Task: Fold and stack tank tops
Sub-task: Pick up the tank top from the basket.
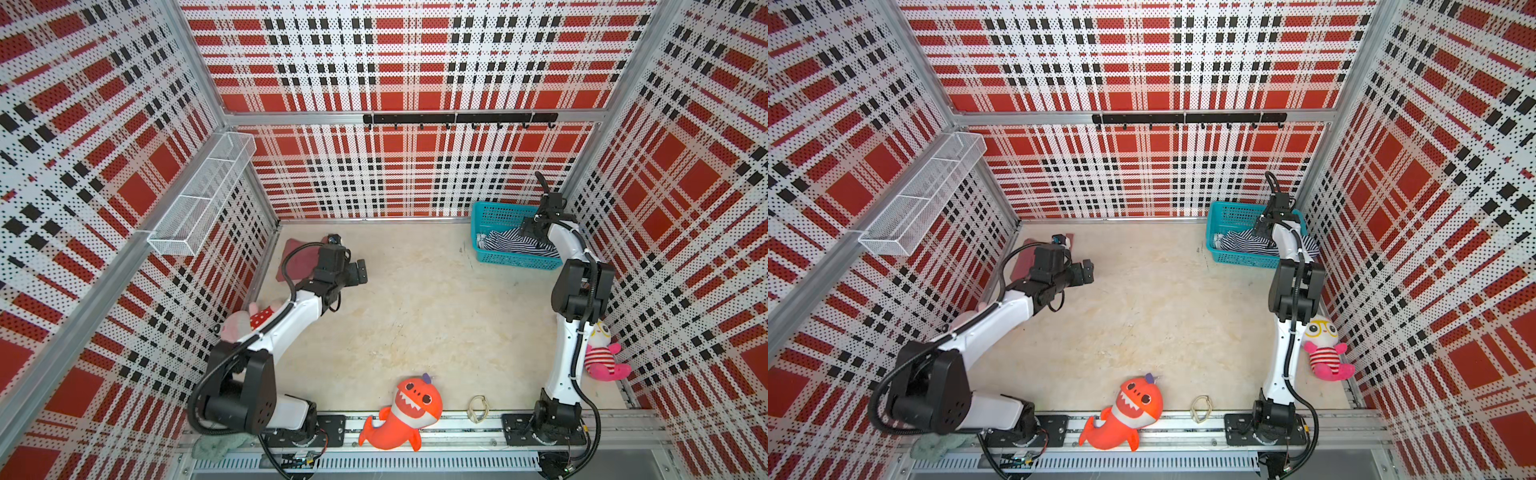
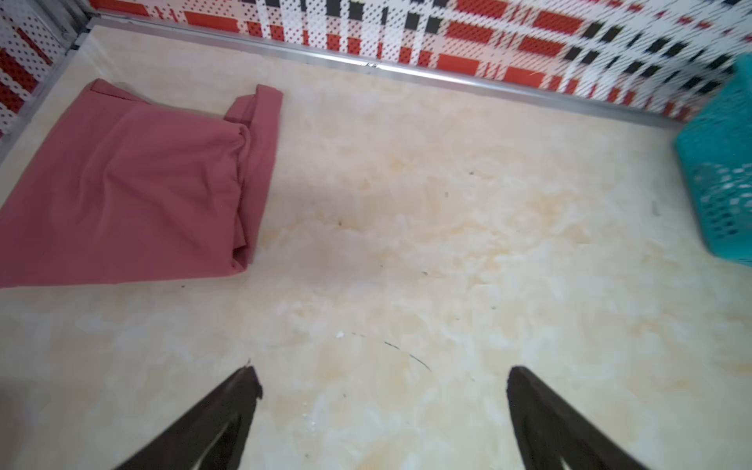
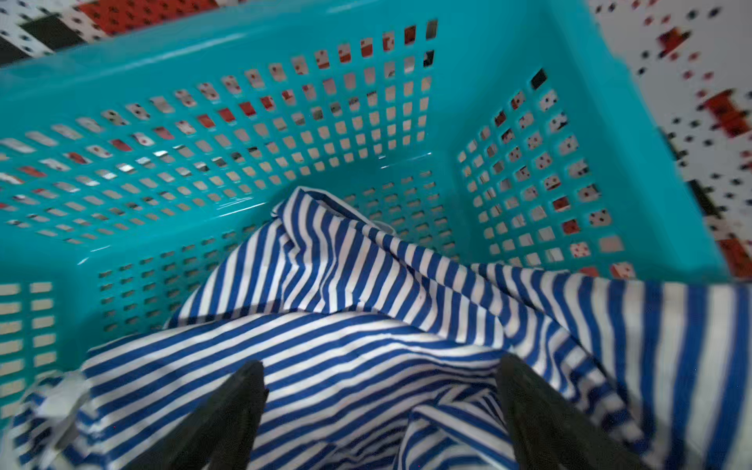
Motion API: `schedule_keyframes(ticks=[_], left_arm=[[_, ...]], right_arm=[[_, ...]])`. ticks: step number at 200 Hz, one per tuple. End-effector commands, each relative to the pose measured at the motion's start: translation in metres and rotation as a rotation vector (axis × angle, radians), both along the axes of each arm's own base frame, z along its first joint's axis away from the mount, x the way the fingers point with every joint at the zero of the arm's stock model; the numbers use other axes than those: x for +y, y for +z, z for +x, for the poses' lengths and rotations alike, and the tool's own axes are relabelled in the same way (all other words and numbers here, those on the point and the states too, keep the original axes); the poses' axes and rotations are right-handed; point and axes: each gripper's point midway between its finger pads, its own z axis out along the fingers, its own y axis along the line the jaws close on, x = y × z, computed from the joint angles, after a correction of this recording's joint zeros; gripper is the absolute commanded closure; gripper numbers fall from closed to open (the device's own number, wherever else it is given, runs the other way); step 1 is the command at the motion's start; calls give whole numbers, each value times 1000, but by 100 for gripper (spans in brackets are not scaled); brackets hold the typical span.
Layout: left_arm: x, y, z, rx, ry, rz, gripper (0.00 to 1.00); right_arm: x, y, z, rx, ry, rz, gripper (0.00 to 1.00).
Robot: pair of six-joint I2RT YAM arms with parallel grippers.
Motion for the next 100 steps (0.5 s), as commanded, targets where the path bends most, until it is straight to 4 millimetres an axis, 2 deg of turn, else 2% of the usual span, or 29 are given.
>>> schedule_keyframes(ticks=[1, 26, 58, 68, 82, 92, 100], left_arm=[[-8, 32, -4, -110, 32, -102, 2], [-9, 36, -15, -116, 35, -122, 2], [-8, 47, -24, -147, 33, -155, 2], [-7, 48, -26, -149, 35, -156, 2], [-6, 48, -27, -149, 34, -159, 2], [-5, 47, -28, -147, 34, -159, 2], [-4, 47, -30, -148, 37, -160, 2]], right_arm=[[6, -16, -1, 33, -11, 86, 7], [12, -47, -7, 93, -17, 151, 10], [21, -70, -16, 109, -21, 210, 20], [23, -75, -17, 114, -21, 222, 28], [27, -70, -15, 102, -12, 240, 47], [27, -57, -12, 67, -8, 238, 64], [27, -36, -8, 9, 2, 231, 79]])
